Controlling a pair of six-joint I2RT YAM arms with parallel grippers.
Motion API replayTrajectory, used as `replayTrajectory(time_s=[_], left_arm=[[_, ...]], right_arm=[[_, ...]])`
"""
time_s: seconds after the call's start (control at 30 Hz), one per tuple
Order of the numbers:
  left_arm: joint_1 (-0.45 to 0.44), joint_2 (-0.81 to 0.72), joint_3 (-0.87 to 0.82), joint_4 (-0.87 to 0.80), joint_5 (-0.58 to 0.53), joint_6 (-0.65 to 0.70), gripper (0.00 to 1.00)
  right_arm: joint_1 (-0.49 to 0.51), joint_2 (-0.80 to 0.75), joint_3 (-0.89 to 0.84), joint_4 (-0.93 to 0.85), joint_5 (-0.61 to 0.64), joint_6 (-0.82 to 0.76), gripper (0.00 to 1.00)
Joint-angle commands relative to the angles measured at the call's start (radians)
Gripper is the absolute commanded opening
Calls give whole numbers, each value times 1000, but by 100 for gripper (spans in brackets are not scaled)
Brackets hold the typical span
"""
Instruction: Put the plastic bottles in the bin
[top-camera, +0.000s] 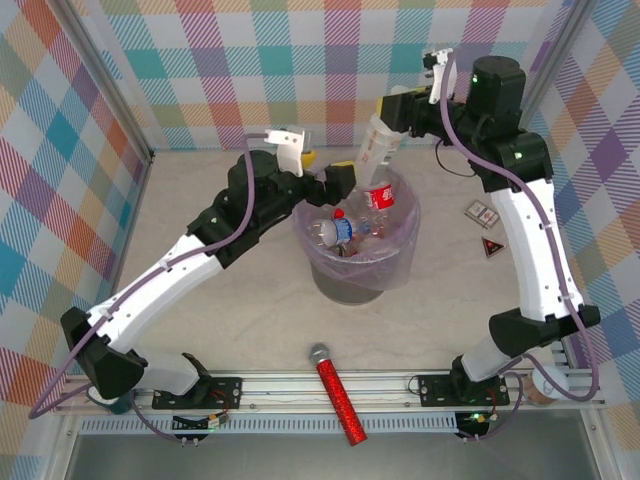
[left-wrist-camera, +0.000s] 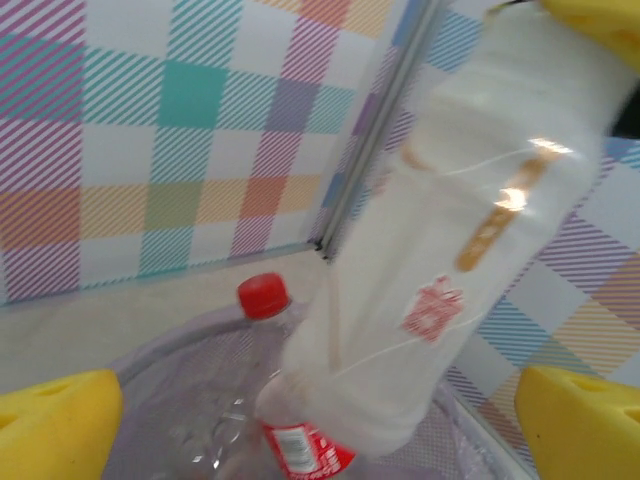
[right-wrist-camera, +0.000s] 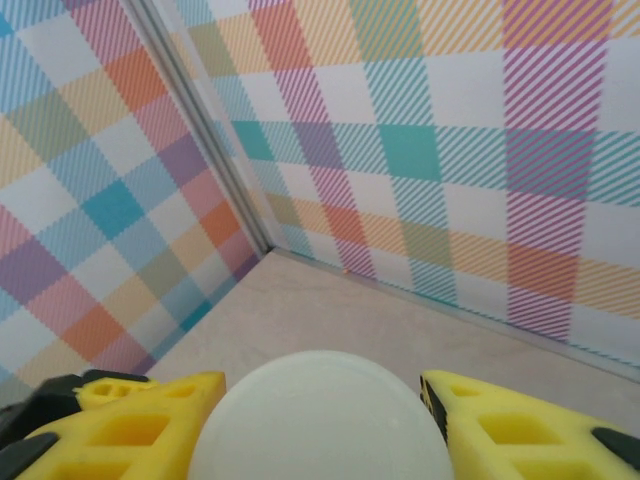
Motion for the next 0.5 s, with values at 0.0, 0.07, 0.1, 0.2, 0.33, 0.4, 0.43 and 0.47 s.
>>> replayTrajectory(time_s=[0.0,0.07,0.1,0.2,0.33,0.4,0.43,0.47], left_arm=[[31,5,-71,-141,-68,-79,99],[44,-3,-102,-160,-75,-99,99],[48,-8,-117,-160,-73,-109,98],[53,-20,-174,-142,-63,-139,97],[53,-16,-207,-143,-67,-162,97],[53,-14,-223,-133,-64,-174,96],[53,-10,-229,-128,-64,-179,96],[54,-5,-231,-125,-64,-184,96]], right_arm=[[-5,-46,-53,-38,80,-98,27],[-6,-66,-93,-39,107,-122,26],[-5,-73,-109,-37,120,-129,26],[-7,-86,-149,-36,141,-149,24],[-7,-102,-190,-55,140,-163,24],[-7,-116,-220,-60,137,-163,23],[-9,-124,-238,-65,131,-163,23],[-7,-130,-253,-69,123,-162,23]])
